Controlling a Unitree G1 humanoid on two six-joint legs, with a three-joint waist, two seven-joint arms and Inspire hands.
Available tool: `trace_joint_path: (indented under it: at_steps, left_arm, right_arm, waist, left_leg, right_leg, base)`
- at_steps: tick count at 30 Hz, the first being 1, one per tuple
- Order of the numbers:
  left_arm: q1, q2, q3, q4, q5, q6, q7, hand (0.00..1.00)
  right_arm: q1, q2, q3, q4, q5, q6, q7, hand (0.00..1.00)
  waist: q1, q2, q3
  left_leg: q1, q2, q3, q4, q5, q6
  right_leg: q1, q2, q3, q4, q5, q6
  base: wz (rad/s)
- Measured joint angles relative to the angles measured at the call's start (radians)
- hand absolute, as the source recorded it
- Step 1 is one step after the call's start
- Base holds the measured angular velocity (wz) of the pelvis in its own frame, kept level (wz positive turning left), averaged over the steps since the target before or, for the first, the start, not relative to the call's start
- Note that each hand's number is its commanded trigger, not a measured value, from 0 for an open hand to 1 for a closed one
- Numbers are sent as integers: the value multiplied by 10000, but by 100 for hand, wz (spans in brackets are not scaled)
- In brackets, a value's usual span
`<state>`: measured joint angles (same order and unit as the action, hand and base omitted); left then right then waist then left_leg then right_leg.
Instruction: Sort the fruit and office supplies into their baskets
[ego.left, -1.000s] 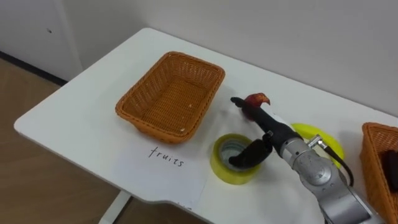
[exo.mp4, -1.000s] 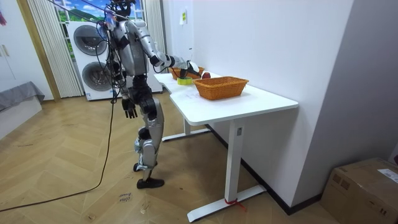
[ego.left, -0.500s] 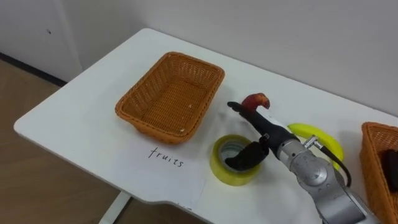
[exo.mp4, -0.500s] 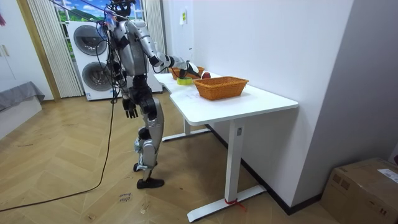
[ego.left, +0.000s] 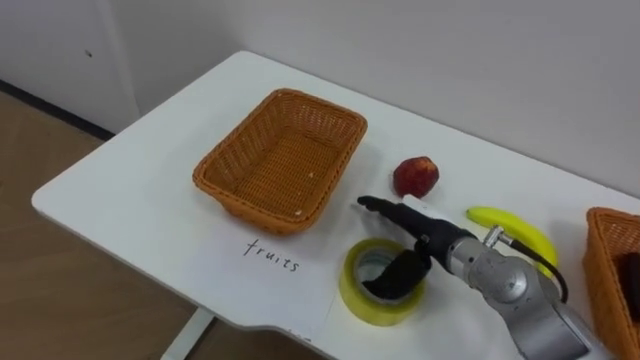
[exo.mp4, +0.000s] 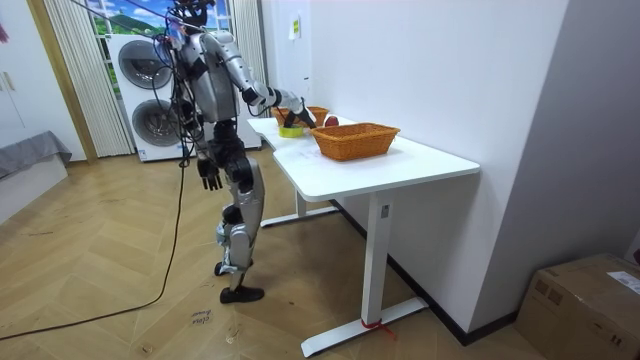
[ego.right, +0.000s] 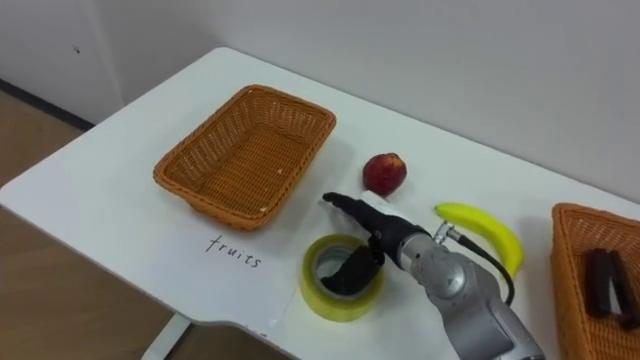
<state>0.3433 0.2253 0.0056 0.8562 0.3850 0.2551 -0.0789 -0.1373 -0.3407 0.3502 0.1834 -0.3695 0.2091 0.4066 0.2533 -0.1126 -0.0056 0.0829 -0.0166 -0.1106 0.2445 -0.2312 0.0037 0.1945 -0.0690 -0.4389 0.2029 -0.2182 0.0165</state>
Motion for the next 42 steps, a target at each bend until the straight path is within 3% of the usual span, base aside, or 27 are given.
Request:
trace_joint_path:
  at_steps: [8, 9, 10, 11, 20, 42]
  left_arm:
    - [-218, 90, -5, 83, 5, 93, 9, 0]
    - [-247, 98, -6, 83, 6, 113, 9, 0]
    - [-265, 99, -7, 84, 7, 131, 9, 0]
    - [-314, 99, -6, 85, 7, 191, 8, 0]
    - [-608, 132, -138, 79, 4, 276, 98, 0]
    - [-864, 161, -160, 254, -3, 261, 482, 0]
  right_arm:
    - [-334, 3, 123, 604, -58, -6, 133, 0]
    - [-400, 3, 183, 703, -57, -3, 150, 35]
    - [-425, 4, 200, 741, -61, -3, 161, 78]
    - [-448, 5, 208, 772, -61, 0, 202, 100]
    - [-1007, -44, 204, 1061, -760, 145, 124, 100]
    - [-724, -60, -319, 725, -700, 321, 127, 100]
  waist:
    - [22, -154, 35]
    - [21, -211, 42]
    - [22, -240, 52]
    - [51, -293, 77]
    - [126, -357, 74]
    - [238, -242, 38]
  left_leg:
    - [-30, -51, -33, 150, -3, 5]
    - [-27, -60, -33, 163, -2, 6]
    - [-20, -63, -34, 173, -2, 7]
    - [-10, -70, -38, 212, -4, 11]
    - [-12, -100, -70, 224, -20, 33]
    - [113, -80, 15, 34, -20, 35]
  right_leg:
    - [54, -30, -17, -6, -23, 23]
    - [72, -32, -15, -23, -24, 24]
    - [91, -34, -20, -37, -24, 24]
    - [116, -26, -25, -98, -23, 24]
    - [112, -22, -25, -184, -30, 42]
    - [110, -5, 205, -159, -19, 50]
  base:
    - [1]
    - [0]
    - [0]
    - [0]
    - [0]
    - [-1]
